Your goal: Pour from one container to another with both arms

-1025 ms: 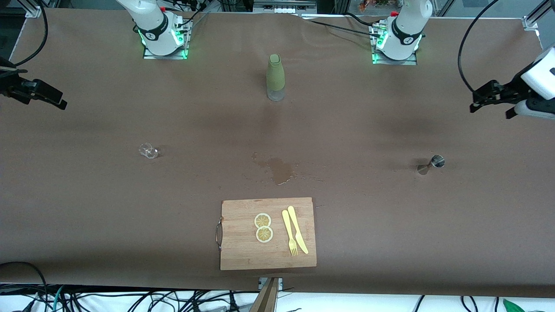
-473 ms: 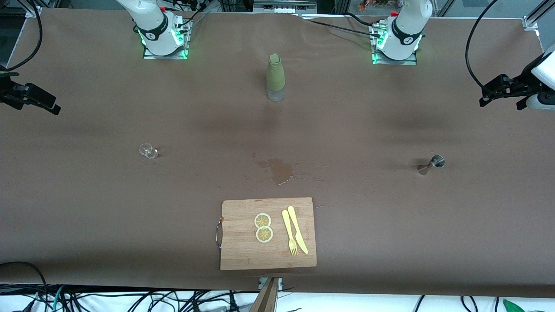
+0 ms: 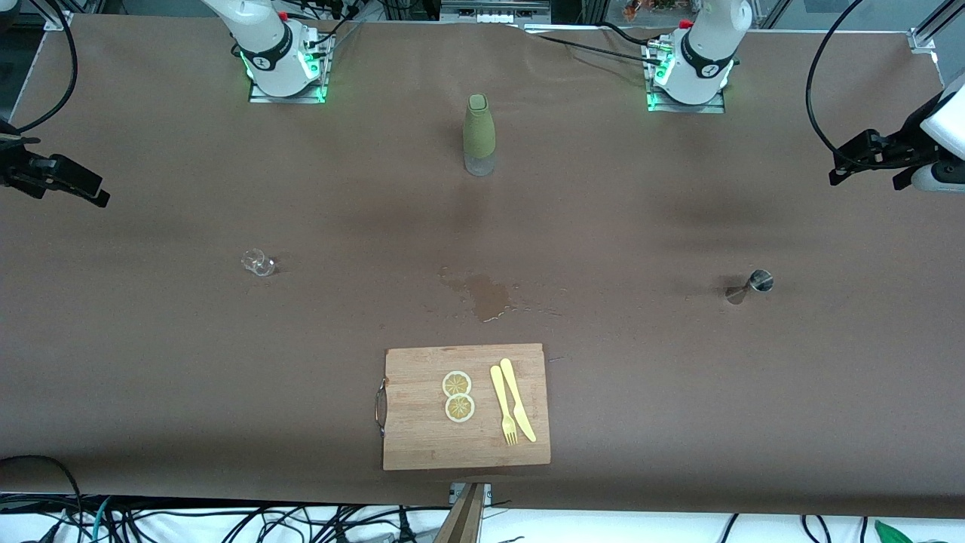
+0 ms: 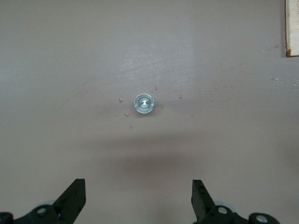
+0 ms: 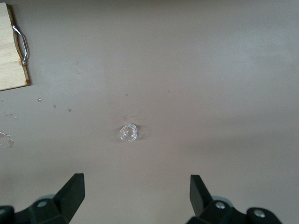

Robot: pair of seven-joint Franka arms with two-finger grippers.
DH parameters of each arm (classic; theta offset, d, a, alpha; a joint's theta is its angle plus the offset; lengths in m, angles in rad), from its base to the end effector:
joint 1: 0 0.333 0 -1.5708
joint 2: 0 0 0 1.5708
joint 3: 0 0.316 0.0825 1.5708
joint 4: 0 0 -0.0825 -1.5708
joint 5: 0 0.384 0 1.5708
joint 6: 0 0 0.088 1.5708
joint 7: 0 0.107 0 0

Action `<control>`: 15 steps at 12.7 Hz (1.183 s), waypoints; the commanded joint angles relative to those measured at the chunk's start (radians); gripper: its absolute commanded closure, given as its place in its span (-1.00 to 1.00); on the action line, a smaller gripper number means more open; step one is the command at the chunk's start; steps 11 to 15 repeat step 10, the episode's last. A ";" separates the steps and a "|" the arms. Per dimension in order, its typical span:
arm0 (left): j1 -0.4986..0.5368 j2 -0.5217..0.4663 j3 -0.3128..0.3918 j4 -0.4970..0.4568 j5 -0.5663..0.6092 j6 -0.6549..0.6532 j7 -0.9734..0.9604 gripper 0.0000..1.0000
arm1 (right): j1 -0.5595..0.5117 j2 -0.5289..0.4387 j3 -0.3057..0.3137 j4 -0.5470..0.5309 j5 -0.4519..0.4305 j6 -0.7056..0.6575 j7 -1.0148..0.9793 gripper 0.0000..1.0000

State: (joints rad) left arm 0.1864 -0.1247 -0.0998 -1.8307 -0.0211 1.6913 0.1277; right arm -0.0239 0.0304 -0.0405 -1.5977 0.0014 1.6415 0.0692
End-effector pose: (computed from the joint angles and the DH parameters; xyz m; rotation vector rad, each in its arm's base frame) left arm 0.5192 0.0404 0.5782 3.1308 -0.0588 -0.0224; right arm 0.5684 -0.0362 0.6009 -3.1343 0.2098 -0.0211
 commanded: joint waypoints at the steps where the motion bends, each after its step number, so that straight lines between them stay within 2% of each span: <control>1: -0.001 -0.009 -0.003 -0.004 -0.019 -0.002 -0.014 -1.00 | 0.002 0.003 -0.001 0.016 0.011 -0.003 -0.014 -1.00; 15: 0.005 -0.007 -0.003 -0.005 -0.014 -0.016 -0.011 -1.00 | 0.004 0.000 0.002 0.006 0.012 0.006 -0.012 -1.00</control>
